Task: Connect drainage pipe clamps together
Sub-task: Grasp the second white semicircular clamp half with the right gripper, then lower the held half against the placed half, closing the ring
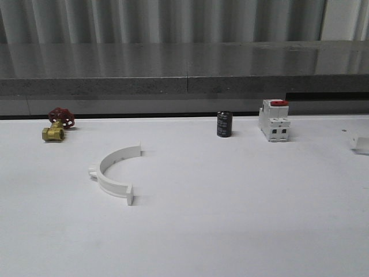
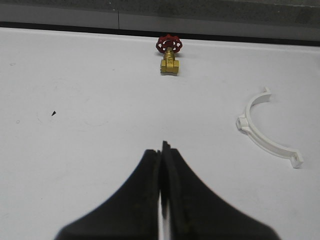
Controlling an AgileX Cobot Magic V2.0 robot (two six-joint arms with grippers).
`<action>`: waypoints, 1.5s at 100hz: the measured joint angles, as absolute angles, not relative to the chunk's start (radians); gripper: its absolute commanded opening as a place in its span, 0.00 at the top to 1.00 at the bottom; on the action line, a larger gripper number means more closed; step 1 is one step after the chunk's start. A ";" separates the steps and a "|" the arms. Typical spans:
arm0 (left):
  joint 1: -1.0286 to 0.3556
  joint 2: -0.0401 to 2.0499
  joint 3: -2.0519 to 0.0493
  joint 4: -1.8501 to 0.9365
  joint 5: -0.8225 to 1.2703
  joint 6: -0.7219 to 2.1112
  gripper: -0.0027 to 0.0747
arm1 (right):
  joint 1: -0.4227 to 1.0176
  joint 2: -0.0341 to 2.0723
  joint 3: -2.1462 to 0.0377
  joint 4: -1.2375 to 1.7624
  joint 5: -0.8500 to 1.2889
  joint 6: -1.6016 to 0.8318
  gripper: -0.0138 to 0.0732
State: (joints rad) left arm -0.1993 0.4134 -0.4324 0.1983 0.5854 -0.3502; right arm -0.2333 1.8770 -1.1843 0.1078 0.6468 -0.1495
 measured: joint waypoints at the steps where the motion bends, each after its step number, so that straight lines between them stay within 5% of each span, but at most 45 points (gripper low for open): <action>1: -0.199 0.413 -0.432 0.198 0.585 -0.350 0.99 | -0.231 1.873 -1.187 0.110 0.650 -0.145 0.79; 31: -0.199 0.413 -0.432 0.198 0.585 -0.350 0.99 | -0.002 1.756 -1.275 0.084 0.824 0.027 0.79; 71: -0.199 0.413 -0.432 0.198 0.585 -0.350 0.99 | 0.487 1.800 -1.341 -0.297 0.845 0.713 0.79; 150: -0.199 0.413 -0.432 0.198 0.585 -0.350 0.99 | 0.671 2.165 -1.754 -0.306 0.930 0.821 0.79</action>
